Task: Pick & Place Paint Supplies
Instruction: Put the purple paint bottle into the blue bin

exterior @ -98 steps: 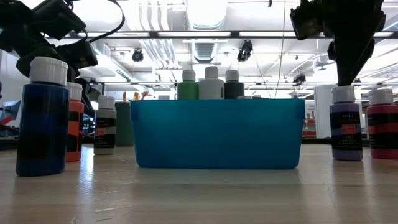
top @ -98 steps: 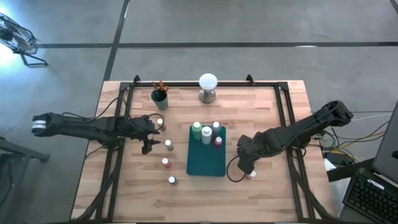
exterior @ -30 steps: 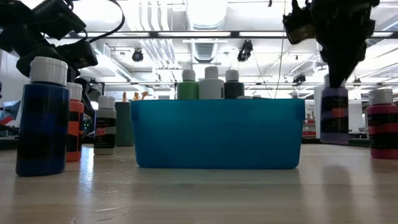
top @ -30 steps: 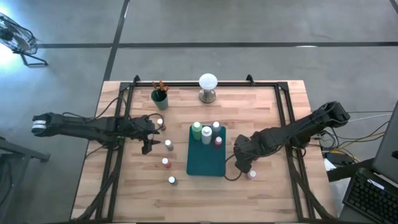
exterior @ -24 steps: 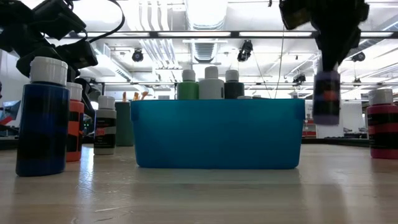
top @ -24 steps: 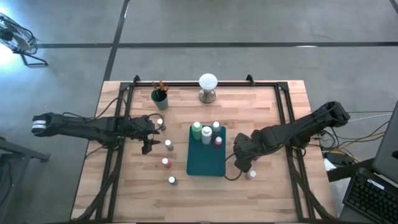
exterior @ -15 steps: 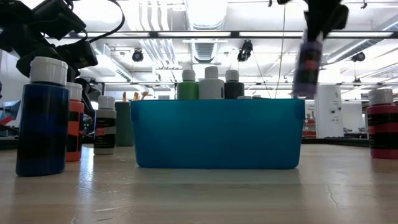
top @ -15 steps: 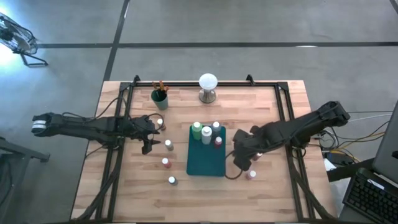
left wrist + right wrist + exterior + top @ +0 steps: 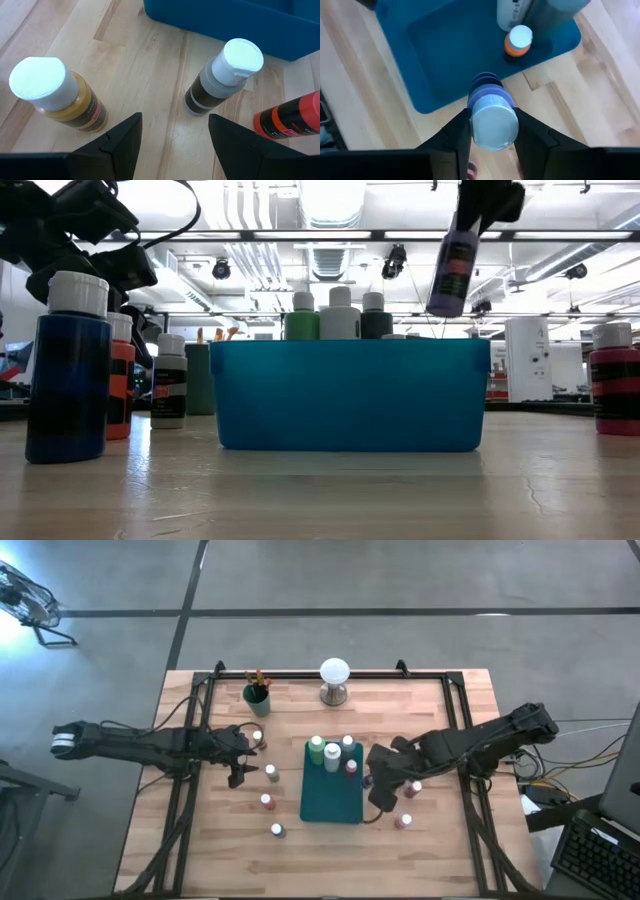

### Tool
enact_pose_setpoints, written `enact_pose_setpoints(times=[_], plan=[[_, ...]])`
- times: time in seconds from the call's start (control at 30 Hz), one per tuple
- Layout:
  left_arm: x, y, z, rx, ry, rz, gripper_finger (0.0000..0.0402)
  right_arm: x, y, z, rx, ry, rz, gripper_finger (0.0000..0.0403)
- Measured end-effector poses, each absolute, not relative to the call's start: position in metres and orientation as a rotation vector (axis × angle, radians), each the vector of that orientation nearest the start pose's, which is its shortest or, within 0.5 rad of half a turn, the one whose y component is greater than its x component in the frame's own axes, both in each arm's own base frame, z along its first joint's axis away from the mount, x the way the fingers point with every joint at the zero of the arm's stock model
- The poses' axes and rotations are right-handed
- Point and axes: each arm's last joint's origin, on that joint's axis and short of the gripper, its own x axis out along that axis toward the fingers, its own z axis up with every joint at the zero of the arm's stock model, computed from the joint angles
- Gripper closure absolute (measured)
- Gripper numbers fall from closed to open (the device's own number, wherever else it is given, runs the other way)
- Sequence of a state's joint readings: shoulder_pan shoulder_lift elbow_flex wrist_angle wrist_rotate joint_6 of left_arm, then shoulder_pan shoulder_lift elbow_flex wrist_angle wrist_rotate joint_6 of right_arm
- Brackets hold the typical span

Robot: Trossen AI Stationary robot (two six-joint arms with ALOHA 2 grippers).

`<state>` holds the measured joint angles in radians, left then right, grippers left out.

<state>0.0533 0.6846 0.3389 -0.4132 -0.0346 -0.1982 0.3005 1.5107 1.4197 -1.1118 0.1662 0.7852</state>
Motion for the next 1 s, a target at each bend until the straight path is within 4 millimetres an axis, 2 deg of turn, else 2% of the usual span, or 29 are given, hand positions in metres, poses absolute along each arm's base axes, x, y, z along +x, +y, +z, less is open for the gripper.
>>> enact_pose_setpoints(times=[0.27,0.4,0.53,0.73,1.0], plan=[[0.136,0.008,0.177,-0.196,0.750,0.159,0.0167,0.297,0.076,0.297,0.368,1.179,-0.287,0.0276],[0.136,0.008,0.177,-0.195,0.752,0.159,0.0167,0.310,0.075,0.284,0.344,1.211,-0.263,0.0285],[0.137,0.008,0.177,-0.195,0.753,0.160,0.0167,0.324,0.076,0.281,0.305,1.221,-0.243,0.0289],[0.137,0.008,0.177,-0.195,0.753,0.160,0.0167,0.341,0.075,0.272,0.258,1.247,-0.228,0.0272],[0.137,0.008,0.177,-0.195,0.754,0.159,0.0167,0.361,0.063,0.261,0.249,1.283,-0.203,0.0289]])
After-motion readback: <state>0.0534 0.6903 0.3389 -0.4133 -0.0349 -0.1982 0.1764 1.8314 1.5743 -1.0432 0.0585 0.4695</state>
